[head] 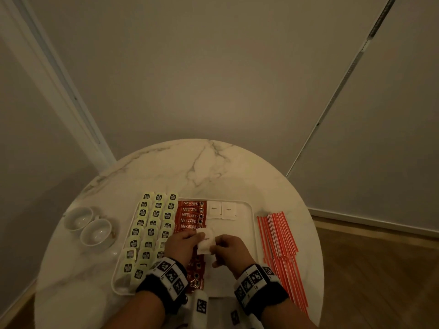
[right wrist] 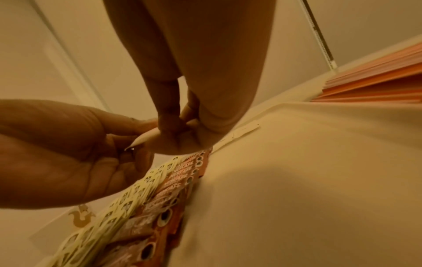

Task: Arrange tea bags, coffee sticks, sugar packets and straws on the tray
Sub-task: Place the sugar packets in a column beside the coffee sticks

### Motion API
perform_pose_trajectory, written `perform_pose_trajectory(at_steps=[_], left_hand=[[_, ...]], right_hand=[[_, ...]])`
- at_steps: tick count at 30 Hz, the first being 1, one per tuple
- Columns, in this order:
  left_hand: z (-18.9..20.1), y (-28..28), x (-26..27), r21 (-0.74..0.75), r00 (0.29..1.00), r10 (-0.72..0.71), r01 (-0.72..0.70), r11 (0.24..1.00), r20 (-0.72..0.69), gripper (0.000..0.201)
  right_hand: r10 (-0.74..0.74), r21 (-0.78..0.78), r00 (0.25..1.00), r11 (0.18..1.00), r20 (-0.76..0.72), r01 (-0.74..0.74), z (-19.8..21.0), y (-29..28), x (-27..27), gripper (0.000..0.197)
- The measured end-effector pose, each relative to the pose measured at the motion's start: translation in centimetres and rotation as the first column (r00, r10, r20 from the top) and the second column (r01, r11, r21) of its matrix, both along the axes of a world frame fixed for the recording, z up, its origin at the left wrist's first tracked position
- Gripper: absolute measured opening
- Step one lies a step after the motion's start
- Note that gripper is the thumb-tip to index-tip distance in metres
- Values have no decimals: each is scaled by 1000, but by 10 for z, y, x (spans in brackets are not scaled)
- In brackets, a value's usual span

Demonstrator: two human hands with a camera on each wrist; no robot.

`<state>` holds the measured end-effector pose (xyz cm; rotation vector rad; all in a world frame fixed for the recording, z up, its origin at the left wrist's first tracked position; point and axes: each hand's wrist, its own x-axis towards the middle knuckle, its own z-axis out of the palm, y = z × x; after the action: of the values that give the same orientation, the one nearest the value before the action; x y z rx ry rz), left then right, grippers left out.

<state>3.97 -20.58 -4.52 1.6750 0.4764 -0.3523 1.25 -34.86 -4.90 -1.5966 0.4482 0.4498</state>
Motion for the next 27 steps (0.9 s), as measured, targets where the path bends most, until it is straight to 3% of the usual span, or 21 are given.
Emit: perform_pose_trajectory(at_steps=[8, 14, 18, 27], left_hand=[[-5, -4, 10, -6, 996, 85, -85, 996, -5, 11], [-8, 0, 11, -16, 995, 103, -103, 995, 3, 17], [-13, 2, 8, 35, 998, 53, -53, 998, 23, 17], [-14, 10, 8, 32, 999, 32, -33, 999, 17, 13]], right_hand=[[-62, -3, 998, 998, 7, 62, -9, -5, 5, 11], [-247, -204, 969, 950, -26, 236, -24, -17, 23, 18], [-235, -347, 972, 914, -30, 210, -33, -16, 33, 19], [-211, -416, 977, 892, -36, 178, -41, -8, 46, 18]])
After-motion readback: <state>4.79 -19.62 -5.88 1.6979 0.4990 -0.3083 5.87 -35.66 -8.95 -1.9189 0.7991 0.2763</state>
